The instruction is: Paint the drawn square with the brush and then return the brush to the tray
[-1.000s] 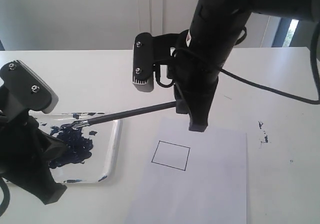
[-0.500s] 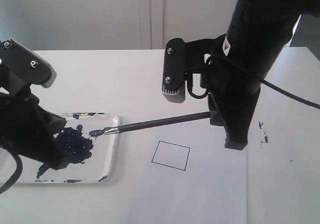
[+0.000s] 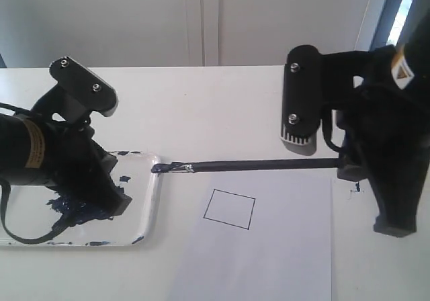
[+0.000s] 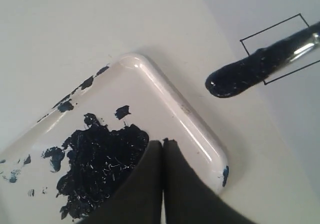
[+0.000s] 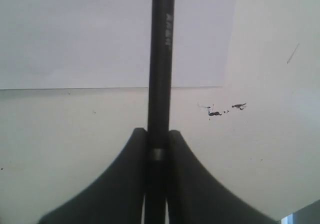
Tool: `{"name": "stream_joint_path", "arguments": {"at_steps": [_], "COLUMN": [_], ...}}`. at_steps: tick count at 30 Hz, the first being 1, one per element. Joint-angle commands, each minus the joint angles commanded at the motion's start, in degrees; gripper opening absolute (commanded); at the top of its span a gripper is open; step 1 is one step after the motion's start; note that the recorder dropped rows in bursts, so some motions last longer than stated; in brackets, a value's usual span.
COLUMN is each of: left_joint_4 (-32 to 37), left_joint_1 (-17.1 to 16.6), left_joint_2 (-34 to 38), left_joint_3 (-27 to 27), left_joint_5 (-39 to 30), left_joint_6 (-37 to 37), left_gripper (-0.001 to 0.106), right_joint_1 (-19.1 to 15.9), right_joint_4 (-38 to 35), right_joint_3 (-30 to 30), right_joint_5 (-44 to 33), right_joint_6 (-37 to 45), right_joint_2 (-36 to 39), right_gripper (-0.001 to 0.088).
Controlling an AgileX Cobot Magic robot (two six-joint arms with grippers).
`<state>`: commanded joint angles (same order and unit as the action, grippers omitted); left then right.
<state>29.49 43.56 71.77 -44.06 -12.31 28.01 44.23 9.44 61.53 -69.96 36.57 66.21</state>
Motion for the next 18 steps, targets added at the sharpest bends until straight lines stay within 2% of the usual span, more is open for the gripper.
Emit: {"name": "stream_joint_path", "arguments": {"at_steps": [3,9,12,16,18], "left_joint_4": [-1.52,-3.89,-4.40,-9.74,-11.74], "left_joint_1": [1.36,9.31,12.33,13.75,13.75], "left_joint_2": [0.50,3.02,5.08,7.87,8.83], "left_joint_3": [0.00,0.00,0.00,0.00,0.00], "left_joint_5": [0.77,-0.14,-3.10,-5.19,-4.86], "left_joint_6": [0.00,-4.66,-7.41,-10.34,-10.34], "left_gripper": [0.000,0.000,0.000,0.001,0.007], "right_joint_1": [-1.43,-2.05,-2.05,-2.05,-2.05], "right_joint_4": [0.09,0.09,0.28,0.29,0.38], "right_joint_3": [-2.18,-6.06,-7.72,-9.43,-10.01], "right_joint_5": [0.00,0.00,0.00,0.00,0.00], "right_joint_6": [-0.79,-2.17,-2.69,-3.99,-4.13], "right_joint_2": [-2.96,-8.79,-11.09,-13.24,-14.00], "right_gripper": [0.0000,0.0000,0.0000,0.0000,0.0000]}}
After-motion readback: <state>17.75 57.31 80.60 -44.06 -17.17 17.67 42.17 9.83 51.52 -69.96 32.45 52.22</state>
